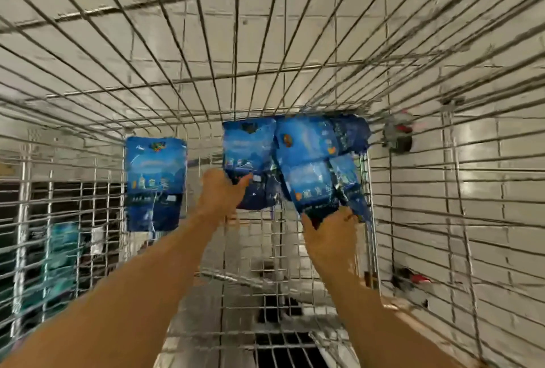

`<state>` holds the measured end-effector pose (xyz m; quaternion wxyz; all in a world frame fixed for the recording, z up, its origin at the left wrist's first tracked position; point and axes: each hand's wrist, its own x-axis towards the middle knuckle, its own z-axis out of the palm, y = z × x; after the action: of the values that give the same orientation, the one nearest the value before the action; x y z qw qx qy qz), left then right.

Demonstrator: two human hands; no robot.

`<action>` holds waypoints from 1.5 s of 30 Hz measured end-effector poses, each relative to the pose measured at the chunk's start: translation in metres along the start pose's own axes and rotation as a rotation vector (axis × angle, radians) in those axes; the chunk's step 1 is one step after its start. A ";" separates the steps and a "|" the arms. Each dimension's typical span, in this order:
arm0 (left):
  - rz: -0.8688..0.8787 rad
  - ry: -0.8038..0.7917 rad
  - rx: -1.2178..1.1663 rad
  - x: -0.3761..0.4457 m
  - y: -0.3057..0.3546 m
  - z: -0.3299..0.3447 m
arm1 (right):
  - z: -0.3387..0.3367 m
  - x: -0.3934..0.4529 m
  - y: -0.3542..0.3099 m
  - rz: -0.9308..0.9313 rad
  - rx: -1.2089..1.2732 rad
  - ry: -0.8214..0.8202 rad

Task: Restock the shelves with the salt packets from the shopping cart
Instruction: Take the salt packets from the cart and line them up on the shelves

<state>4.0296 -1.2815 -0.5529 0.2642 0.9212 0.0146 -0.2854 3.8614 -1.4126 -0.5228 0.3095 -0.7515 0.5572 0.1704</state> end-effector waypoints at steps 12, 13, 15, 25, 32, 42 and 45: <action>-0.141 0.069 0.128 -0.005 0.006 0.014 | 0.023 0.007 0.009 0.044 -0.004 -0.015; -0.188 0.049 0.069 -0.003 0.005 0.013 | 0.026 0.005 0.009 0.042 0.108 -0.053; -0.265 -0.020 -0.017 0.001 0.000 0.009 | 0.031 -0.001 0.010 0.046 0.387 -0.134; -0.323 -0.062 -0.117 -0.022 -0.021 0.010 | 0.027 -0.022 0.044 0.119 0.696 -0.512; -0.348 -0.101 -0.247 -0.065 -0.045 0.020 | 0.011 -0.049 0.057 0.143 0.632 -0.564; -0.288 -0.250 -0.396 -0.125 -0.050 -0.053 | -0.074 -0.085 0.026 0.034 0.545 -0.588; -0.259 -0.251 -0.459 -0.148 -0.032 -0.108 | -0.110 -0.113 -0.004 0.010 0.592 -0.607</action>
<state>3.9567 -1.1824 -0.4138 0.4269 0.7852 0.1634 -0.4177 3.8187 -1.4012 -0.3709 0.6611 -0.5431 0.4696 0.2180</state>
